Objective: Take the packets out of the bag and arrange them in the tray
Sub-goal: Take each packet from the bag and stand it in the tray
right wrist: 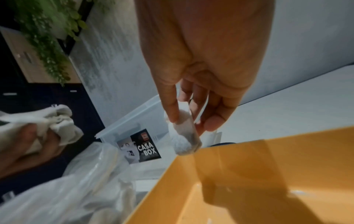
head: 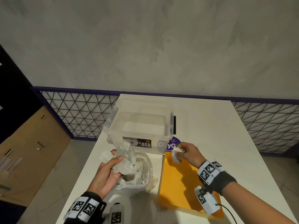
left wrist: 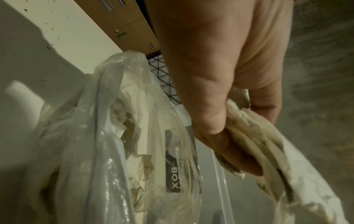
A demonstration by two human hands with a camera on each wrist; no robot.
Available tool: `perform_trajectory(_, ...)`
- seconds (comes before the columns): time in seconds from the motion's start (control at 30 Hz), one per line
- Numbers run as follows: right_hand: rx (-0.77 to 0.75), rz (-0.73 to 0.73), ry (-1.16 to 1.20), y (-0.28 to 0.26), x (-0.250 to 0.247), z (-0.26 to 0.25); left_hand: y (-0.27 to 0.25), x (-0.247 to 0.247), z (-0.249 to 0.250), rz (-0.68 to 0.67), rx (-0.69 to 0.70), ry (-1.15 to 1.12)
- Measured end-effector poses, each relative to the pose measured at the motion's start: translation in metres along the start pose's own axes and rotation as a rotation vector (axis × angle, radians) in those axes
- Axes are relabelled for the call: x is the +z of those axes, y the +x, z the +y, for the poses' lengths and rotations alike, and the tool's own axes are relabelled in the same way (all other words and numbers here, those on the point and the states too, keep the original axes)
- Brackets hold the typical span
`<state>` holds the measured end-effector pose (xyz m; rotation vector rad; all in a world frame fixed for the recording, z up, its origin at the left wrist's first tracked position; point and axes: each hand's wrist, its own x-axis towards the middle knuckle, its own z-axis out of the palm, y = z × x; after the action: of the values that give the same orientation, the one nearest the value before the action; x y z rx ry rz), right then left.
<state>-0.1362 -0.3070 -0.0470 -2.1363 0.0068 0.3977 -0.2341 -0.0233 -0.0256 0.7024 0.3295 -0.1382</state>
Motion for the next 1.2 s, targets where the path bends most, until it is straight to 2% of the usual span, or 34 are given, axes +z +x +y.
perform_trajectory(0.33,-0.094,-0.006,-0.401,0.004,0.008,0.005,-0.011,-0.006,0.0,0.052,0.023,0.046)
perform_trajectory(0.73,-0.078,0.068,-0.487,0.019,0.025,0.007,-0.014,-0.013,0.001,0.079,0.021,0.013)
perform_trajectory(0.87,-0.066,0.057,-0.587,0.024,0.032,0.012,-0.017,-0.013,0.002,0.081,0.026,0.04)
perform_trajectory(0.97,-0.111,0.039,-0.658,0.025,0.034,0.015,-0.018,-0.008,0.001,0.082,0.018,0.061)
perform_trajectory(1.2,-0.138,0.065,-0.519,0.029,0.034,0.019,-0.017,-0.006,0.001,0.088,0.003,0.121)
